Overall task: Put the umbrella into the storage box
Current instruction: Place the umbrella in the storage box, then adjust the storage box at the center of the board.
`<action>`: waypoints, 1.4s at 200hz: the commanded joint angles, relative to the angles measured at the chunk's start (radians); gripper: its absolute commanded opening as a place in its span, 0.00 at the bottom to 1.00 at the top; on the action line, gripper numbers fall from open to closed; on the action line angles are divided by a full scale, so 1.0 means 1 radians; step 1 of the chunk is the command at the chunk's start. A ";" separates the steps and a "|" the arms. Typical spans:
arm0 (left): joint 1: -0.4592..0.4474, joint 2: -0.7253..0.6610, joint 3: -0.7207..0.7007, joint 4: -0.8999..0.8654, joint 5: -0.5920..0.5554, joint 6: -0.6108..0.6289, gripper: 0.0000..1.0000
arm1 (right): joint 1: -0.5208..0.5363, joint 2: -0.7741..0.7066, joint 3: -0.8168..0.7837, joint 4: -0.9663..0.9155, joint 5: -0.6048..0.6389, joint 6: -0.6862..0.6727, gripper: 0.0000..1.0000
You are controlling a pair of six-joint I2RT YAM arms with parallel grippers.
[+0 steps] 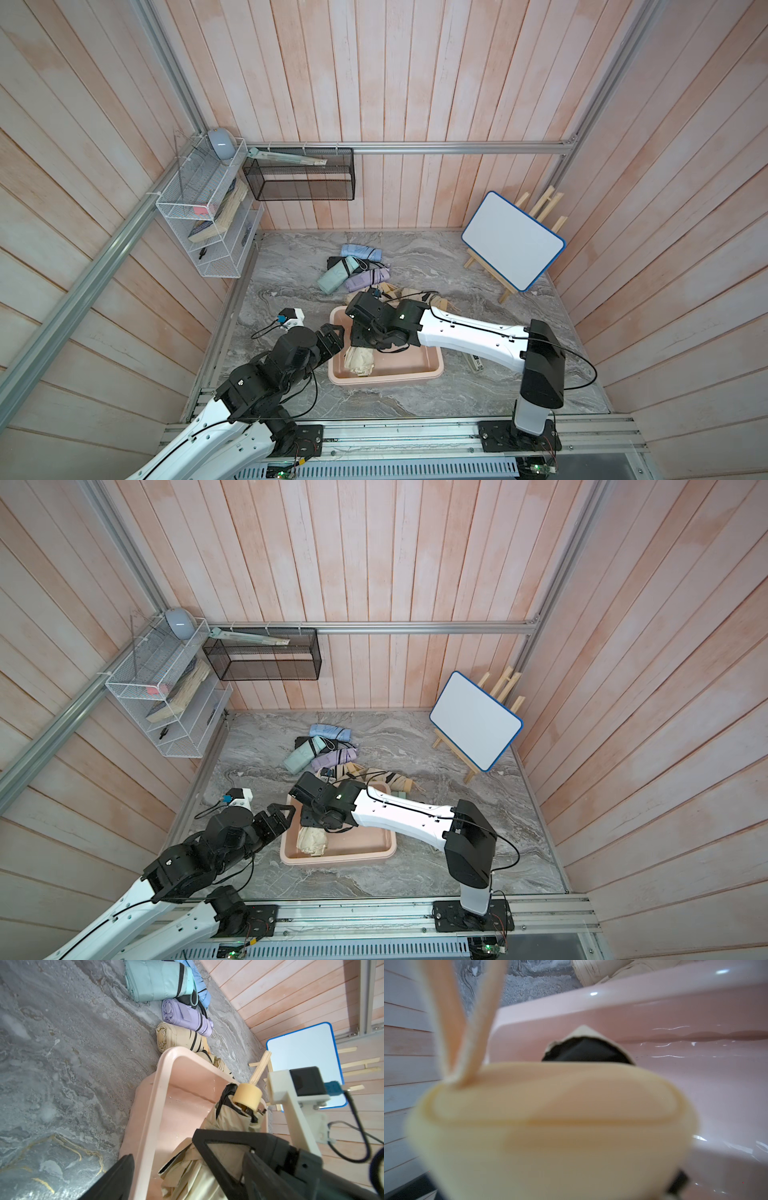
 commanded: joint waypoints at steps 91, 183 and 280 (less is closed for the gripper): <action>0.065 -0.080 -0.161 0.076 0.105 -0.064 0.73 | 0.010 0.080 -0.098 0.162 -0.168 -0.112 0.51; 0.066 -0.077 -0.213 0.141 0.108 -0.019 0.46 | 0.003 -0.043 -0.214 0.281 -0.167 -0.172 0.77; 0.067 0.028 -0.174 0.143 0.103 0.123 0.20 | -0.075 -0.364 -0.324 0.203 0.005 -0.209 0.64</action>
